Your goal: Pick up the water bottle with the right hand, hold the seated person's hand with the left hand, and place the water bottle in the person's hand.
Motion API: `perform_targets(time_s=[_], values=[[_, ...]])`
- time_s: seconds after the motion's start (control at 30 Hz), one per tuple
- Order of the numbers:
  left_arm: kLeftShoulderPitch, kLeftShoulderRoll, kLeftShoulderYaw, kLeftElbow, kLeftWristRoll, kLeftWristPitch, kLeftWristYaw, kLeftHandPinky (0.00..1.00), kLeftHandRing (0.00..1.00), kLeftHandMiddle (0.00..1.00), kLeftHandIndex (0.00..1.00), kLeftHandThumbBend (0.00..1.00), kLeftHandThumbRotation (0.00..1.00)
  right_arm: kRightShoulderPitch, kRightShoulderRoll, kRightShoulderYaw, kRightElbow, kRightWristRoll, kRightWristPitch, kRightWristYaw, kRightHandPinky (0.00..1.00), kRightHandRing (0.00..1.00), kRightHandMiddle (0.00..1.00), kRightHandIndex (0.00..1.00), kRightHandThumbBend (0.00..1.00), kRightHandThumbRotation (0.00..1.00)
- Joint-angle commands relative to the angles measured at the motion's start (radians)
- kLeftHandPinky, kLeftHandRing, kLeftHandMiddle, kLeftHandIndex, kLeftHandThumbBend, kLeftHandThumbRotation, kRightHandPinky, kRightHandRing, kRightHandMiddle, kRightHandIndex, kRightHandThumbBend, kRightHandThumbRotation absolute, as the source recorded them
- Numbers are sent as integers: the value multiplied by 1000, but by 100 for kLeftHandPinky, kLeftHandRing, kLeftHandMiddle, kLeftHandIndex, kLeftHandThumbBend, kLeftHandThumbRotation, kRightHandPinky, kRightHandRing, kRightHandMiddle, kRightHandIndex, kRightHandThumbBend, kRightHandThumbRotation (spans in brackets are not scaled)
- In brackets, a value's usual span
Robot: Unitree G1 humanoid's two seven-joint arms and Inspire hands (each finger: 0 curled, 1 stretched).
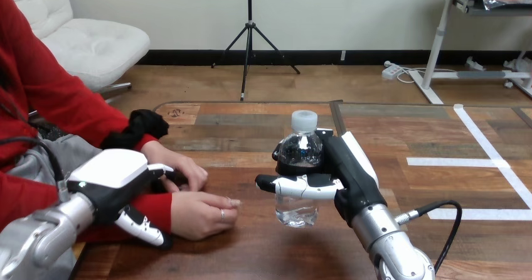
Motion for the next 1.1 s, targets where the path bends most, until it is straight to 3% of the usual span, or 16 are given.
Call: perform_targets(time_s=[0.0,0.23,0.33,0.67,1.07], values=[[-97,-53,-61,139,43,47,30,80,80,84,86,100,51,-53,-10,-33,-109,35,-19,1,28,33,38,40,85,0],[-139,-79,-110,226,71,78,73,82,80,84,86,100,51,-43,-19,-34,-136,48,-12,5,28,33,38,40,85,0],[-154,-94,-126,252,79,108,69,82,80,84,86,100,51,-39,-24,-34,-145,50,-17,4,28,33,38,40,85,0],[-183,-125,-168,301,78,115,106,79,78,82,84,100,46,-28,-29,-36,-186,56,9,5,27,32,38,40,85,0],[-178,-148,-160,273,38,106,122,67,71,76,76,100,23,-20,-30,-44,-215,66,20,10,27,32,38,40,85,0]])
